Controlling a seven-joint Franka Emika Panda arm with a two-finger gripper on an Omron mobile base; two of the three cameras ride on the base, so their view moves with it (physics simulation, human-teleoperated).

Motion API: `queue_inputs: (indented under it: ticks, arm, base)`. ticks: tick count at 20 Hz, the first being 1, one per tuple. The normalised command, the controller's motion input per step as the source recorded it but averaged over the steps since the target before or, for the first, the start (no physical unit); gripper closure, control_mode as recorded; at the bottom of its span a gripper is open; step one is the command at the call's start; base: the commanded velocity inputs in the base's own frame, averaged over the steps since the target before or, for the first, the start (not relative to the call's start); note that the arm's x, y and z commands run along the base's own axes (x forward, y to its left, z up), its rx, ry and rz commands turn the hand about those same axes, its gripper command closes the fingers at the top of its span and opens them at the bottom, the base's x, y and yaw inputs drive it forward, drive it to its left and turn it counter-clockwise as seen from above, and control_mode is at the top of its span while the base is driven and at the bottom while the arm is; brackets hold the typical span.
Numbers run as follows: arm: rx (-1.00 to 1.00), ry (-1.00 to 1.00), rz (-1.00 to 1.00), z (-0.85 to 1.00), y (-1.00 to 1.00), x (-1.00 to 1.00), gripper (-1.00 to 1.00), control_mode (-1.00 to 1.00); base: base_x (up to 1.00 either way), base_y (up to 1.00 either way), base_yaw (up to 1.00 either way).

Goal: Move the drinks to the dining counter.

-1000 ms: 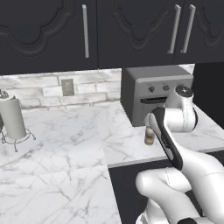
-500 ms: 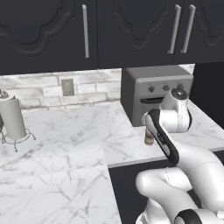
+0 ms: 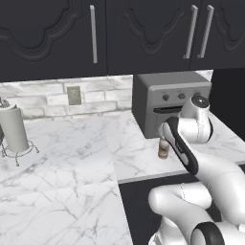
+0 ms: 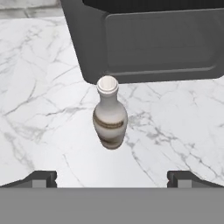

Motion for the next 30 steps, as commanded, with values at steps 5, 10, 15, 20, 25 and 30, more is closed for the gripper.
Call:
queue_inputs:
  ticks: [5, 10, 15, 20, 25, 30]
  arm:
    - [0.0, 0.0, 0.01, -0.04, -0.02, 0.18, -1.0, -1.0]
    - [0.0, 0.0, 0.0, -0.15, 0.0, 0.23, -1.0, -1.0]
    - [0.0, 0.0, 0.0, -0.23, 0.0, 0.25, -1.0, -1.0]
    - [0.0, 0.0, 0.0, -0.19, 0.0, 0.28, -1.0, -1.0]
    - [0.0, 0.0, 0.0, -0.17, 0.0, 0.23, -1.0, -1.0]
    - [0.0, 0.0, 0.0, -0.17, 0.0, 0.13, -1.0, -1.0]
  base:
    - [0.0, 0.0, 0.0]
    - [0.0, 0.0, 0.0]
    - [0.0, 0.0, 0.0]
    - [0.0, 0.0, 0.0]
    - [0.0, 0.0, 0.0]
    - [0.0, 0.0, 0.0]
